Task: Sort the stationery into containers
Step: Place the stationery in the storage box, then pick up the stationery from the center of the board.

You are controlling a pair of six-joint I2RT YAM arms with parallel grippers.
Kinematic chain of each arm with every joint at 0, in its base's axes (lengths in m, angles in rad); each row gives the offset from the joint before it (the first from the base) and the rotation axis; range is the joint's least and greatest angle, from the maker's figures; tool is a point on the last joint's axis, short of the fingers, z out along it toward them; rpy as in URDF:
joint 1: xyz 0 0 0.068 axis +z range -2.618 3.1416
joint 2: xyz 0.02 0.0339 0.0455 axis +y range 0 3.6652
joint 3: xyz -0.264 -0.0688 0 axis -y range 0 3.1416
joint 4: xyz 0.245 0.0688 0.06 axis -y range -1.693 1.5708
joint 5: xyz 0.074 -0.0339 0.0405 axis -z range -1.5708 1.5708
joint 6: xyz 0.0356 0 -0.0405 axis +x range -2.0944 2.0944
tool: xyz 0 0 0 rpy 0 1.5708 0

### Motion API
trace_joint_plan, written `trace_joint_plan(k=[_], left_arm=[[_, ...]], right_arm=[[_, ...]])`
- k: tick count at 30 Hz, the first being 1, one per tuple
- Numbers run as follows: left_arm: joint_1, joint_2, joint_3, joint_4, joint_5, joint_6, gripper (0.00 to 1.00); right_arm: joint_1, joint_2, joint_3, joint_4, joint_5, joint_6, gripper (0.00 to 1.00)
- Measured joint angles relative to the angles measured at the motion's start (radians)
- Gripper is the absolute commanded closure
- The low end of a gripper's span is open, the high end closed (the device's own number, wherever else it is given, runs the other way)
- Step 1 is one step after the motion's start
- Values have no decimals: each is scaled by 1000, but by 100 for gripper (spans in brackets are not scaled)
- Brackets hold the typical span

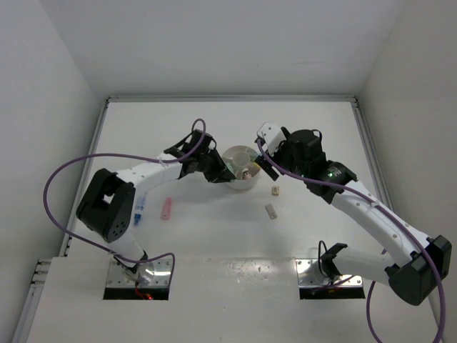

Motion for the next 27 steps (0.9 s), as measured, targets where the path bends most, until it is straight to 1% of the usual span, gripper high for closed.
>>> trace_joint_plan(k=[2,3,4,7,16,17,18,19,20,23,24,25,26,27], left_arm=[[0,3,0,1,1,0,77],[0,3,0,2,2,1,73],[0,3,0,2,2,2,72],[0,3,0,2,5,3,60],[1,-6,43,-5,4,12,58],[1,-13,50,-9,4,16,62],[1,-22,57,-18,3,18,76],[1,-34,67,-27,-3,23,96],[1,-49,77,-37,-15,36,100],[-1,-137,89,-72,-89,84,100],[-8,-182,90,-100,-155,103,100],[-17,-236,89,-134,-231,131,98],[-27,-282,87,-160,-307,148,69],[-35,-334,78,-188,-398,171,47]], right_arm=[[0,0,0,0,0,0,27],[0,0,0,1,0,0,27],[0,0,-2,2,0,0,27],[0,0,-8,2,0,0,27],[0,0,-12,2,0,0,27],[0,0,-12,2,0,0,27],[0,0,-12,2,0,0,27],[0,0,-12,2,0,0,27],[0,0,-12,2,0,0,27],[0,0,-12,2,0,0,27],[0,0,-12,2,0,0,32],[0,0,-12,2,0,-1,37],[0,0,-12,2,0,-1,41],[0,0,-12,2,0,0,47]])
